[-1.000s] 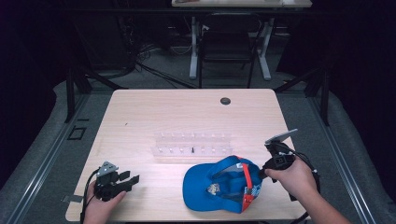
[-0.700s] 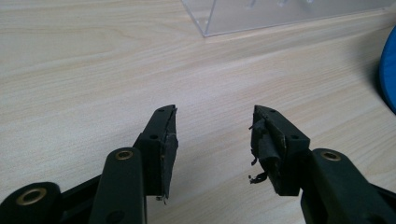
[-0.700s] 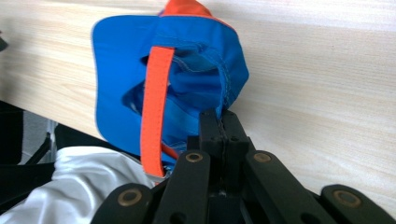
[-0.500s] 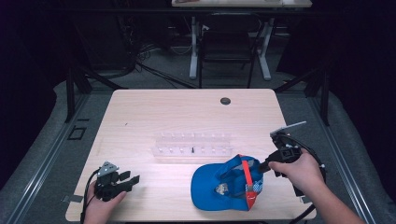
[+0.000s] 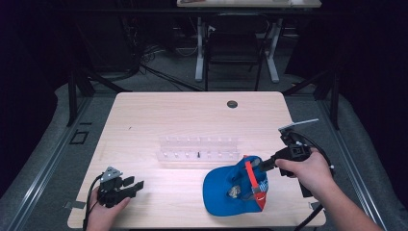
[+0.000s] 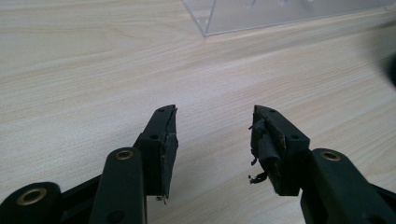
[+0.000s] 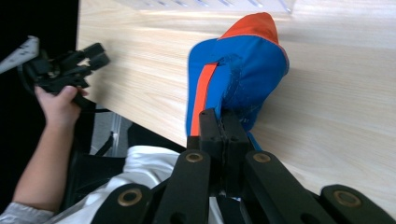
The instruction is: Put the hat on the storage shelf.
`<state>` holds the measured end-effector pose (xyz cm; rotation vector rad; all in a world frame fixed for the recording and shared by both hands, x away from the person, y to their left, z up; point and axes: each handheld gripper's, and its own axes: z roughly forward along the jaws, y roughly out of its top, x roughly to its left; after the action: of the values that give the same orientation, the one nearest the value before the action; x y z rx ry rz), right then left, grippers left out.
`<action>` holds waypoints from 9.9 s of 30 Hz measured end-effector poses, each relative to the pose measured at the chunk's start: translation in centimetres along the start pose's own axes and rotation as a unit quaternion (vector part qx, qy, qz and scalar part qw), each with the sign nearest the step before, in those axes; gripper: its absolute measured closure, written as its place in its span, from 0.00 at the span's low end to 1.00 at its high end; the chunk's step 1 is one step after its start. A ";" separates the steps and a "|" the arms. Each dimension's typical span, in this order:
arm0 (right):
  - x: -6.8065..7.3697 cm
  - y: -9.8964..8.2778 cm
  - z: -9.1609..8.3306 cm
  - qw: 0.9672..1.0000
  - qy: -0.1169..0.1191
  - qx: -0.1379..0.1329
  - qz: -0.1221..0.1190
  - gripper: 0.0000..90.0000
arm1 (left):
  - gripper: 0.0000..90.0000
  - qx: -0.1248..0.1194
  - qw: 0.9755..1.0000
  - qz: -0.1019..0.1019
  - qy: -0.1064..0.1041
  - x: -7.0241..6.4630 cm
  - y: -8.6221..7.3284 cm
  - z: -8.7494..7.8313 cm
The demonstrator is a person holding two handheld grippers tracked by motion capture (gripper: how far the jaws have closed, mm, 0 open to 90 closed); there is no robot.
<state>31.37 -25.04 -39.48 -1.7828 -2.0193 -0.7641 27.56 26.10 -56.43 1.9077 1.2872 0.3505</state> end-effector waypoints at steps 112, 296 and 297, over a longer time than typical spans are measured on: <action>12.2 6.5 -2.1 0.974 0.196 -0.087 -0.079 1.00 | 0.74 -0.048 0.965 0.235 -0.110 -21.1 7.1 3.4; 2.4 5.5 1.2 0.991 0.048 -0.123 -0.031 0.80 | 0.59 -0.061 0.993 0.100 0.001 -6.1 4.0 2.3; 2.3 5.3 1.1 0.991 0.040 -0.126 -0.033 0.80 | 0.59 -0.061 0.993 0.098 0.005 -5.8 3.9 1.9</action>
<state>36.31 -22.15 -38.15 -1.7897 -2.0115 -1.1364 28.69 19.49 -53.72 1.9339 1.0616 0.5266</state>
